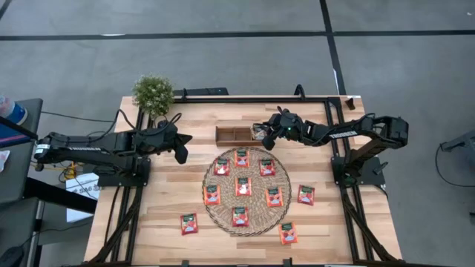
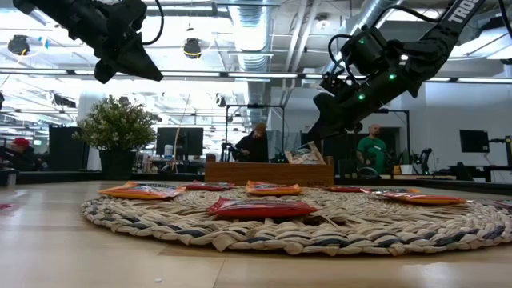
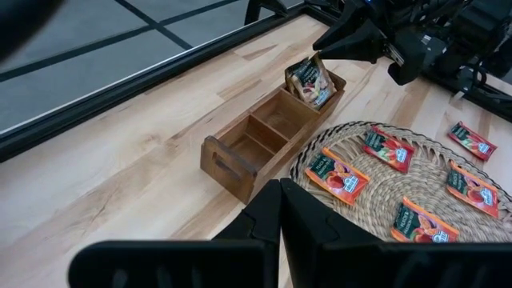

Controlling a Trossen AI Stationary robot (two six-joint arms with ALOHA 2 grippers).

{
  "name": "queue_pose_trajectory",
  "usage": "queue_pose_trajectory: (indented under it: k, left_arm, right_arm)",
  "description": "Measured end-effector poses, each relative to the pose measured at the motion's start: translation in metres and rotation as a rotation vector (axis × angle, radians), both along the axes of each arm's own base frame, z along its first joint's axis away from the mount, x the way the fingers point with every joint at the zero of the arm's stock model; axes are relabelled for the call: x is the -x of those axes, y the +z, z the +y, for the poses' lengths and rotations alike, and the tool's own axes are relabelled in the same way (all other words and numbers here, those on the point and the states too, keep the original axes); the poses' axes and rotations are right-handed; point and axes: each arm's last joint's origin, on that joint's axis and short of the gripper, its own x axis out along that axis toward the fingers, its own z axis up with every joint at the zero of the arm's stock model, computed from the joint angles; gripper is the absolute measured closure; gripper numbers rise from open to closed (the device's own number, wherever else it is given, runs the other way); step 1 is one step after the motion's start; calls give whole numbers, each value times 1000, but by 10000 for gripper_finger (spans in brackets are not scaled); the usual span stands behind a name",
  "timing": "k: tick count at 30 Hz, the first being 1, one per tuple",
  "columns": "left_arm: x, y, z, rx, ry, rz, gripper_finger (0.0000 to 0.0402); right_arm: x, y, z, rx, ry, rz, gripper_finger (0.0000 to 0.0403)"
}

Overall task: Pick & Place Tea
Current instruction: Put the brown tea bag into the right section of the wooden organizer

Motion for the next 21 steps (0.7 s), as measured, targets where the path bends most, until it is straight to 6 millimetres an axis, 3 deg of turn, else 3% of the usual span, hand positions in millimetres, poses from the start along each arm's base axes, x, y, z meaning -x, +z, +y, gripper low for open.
queue_pose_trajectory:
  k: [7, 14, 21]
  left_arm:
    - [0, 0, 0, 0, 0, 0, 401]
    - [0, 0, 0, 0, 0, 0, 401]
    - [0, 0, 0, -6, -3, 4, 401]
  right_arm:
    - [-11, 14, 2, 39, 4, -18, 353]
    - [-20, 33, -8, 103, 18, 112, 400]
    - [-26, 29, -27, 33, 50, 171, 402]
